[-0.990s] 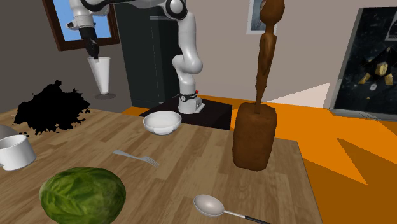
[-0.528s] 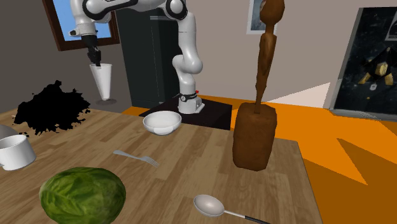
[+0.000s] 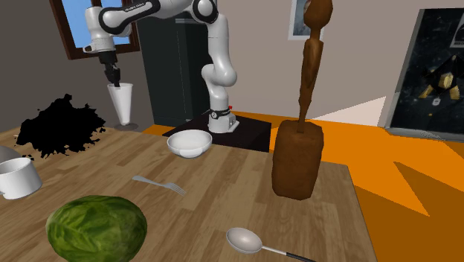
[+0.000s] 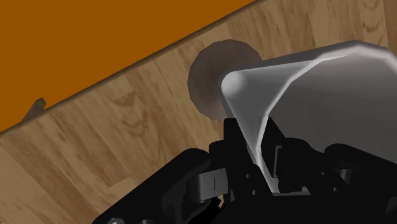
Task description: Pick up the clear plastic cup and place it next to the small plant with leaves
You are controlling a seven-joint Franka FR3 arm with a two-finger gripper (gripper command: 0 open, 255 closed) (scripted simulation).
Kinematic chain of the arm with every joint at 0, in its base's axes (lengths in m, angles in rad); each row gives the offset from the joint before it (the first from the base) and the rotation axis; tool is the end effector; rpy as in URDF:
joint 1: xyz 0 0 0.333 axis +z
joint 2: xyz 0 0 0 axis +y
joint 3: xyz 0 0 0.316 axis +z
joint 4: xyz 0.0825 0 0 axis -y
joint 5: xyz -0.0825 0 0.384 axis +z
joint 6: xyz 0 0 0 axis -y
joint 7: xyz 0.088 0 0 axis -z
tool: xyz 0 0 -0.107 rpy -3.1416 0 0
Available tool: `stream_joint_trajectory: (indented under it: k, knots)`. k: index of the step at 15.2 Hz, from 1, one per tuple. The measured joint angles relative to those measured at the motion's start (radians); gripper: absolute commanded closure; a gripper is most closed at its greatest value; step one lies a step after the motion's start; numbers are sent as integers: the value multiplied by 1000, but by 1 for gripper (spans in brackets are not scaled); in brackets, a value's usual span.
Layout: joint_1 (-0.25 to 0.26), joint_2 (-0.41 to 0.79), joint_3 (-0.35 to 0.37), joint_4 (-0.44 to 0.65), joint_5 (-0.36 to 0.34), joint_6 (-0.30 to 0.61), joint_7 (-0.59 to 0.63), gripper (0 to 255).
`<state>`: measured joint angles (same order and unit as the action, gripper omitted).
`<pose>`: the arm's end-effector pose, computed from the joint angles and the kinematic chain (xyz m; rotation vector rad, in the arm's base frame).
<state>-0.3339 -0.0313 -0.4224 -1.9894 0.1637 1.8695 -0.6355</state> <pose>0.3989 -0.3615 0.4680 -2.9430 0.2589 -0.0545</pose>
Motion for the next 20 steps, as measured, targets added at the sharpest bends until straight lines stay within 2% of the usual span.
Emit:
stream_joint_trajectory:
  k: [7,13,14,20]
  knots:
    - [-1,32,-2,-59,19,85,-24,255]
    - [-1,34,-1,-69,21,97,-27,255]
    - [-1,34,-1,-69,21,98,-27,0]
    - [-1,34,-1,-69,21,98,-27,0]
